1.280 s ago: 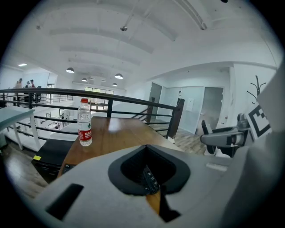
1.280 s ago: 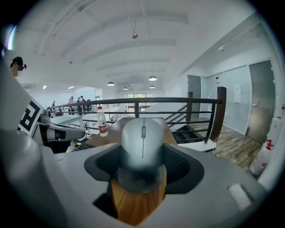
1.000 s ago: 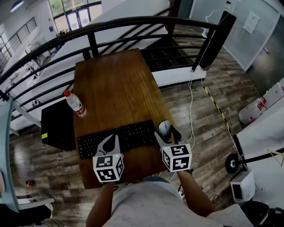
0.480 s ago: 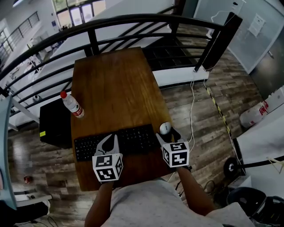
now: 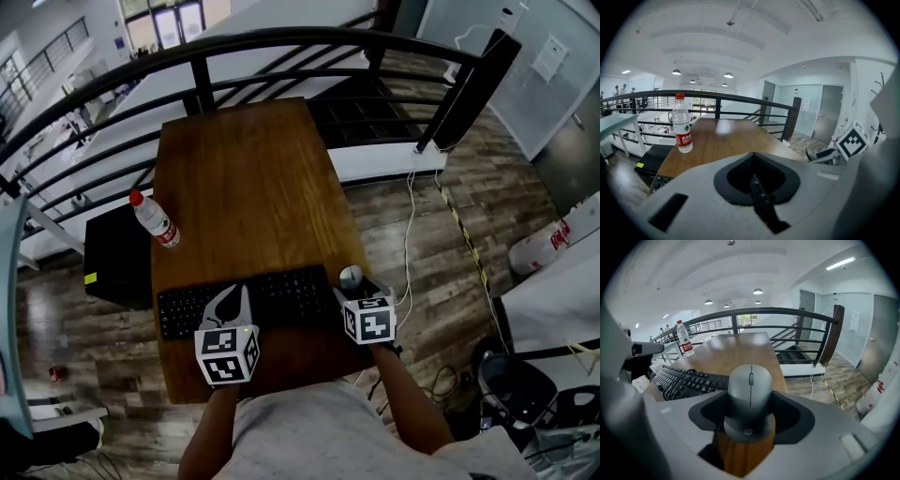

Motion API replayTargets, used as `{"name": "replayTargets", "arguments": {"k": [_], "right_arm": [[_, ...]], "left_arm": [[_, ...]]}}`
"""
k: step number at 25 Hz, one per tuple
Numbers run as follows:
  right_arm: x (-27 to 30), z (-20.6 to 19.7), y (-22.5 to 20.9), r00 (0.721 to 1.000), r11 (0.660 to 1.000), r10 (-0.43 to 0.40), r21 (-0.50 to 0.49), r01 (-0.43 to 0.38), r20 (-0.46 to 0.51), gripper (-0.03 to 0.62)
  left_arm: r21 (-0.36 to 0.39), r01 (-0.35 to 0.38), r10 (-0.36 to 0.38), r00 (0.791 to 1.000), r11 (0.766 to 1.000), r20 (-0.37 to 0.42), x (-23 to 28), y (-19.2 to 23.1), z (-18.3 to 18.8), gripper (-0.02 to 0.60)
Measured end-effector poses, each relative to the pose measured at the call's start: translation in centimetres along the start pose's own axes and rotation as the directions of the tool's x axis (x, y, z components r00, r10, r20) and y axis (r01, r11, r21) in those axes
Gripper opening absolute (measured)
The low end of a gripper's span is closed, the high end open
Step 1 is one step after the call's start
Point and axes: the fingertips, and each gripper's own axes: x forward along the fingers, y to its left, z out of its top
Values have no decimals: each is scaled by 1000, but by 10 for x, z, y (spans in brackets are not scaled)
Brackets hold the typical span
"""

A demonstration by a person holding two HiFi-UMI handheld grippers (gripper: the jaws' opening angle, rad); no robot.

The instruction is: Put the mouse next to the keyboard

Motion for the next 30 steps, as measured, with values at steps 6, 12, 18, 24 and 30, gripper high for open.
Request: {"name": "replayTargets", "arguments": {"k": [6, 12, 18, 24, 30], "right_arm": [[15, -14, -9, 997, 1000, -11, 15, 12, -72, 299], [30, -22, -13, 989, 1000, -11, 23, 15, -146, 299], [39, -27, -16, 977, 999, -25, 27, 31, -213, 301], [45, -29, -20, 972, 998, -28, 48, 40, -233, 301], [49, -28, -19, 974, 997, -34, 53, 47, -224, 302]], "left_arm": [[-7, -4, 4, 1000, 1000, 4, 2, 0, -1, -6], [-21, -18, 18, 1000, 1000, 1, 5, 7, 0, -6], [-33, -33, 32, 999, 999, -4, 6, 13, -1, -6], [-34, -39, 39, 999, 999, -6, 8, 12, 0, -6], [-35, -48, 48, 999, 998, -9, 8, 16, -1, -6]]}}
